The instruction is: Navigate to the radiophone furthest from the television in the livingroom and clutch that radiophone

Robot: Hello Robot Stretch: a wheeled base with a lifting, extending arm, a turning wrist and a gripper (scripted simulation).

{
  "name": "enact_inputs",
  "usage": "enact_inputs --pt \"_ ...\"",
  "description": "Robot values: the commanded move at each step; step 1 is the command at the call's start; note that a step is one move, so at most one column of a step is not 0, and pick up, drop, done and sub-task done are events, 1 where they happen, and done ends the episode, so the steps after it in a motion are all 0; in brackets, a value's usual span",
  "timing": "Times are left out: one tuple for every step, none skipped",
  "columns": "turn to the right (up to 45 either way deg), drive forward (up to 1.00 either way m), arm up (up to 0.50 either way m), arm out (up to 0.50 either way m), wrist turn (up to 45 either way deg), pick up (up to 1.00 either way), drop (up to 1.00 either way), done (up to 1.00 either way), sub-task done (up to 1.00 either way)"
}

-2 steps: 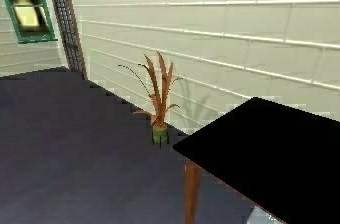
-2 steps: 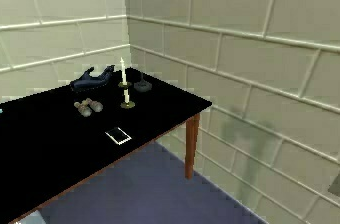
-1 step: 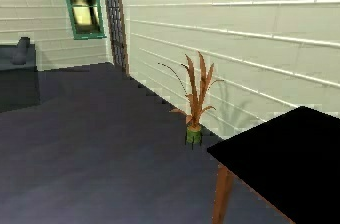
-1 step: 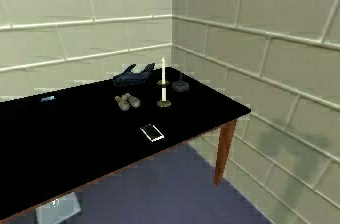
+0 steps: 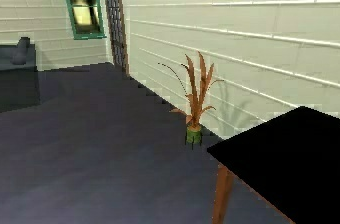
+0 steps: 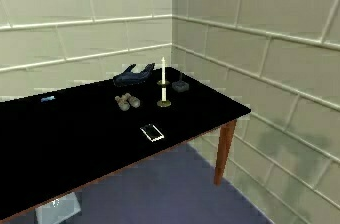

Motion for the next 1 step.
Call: enact_inputs --pt "0.0 0.00 0.36 0.00 0.0 0.00 0.00 0.00 0.00"
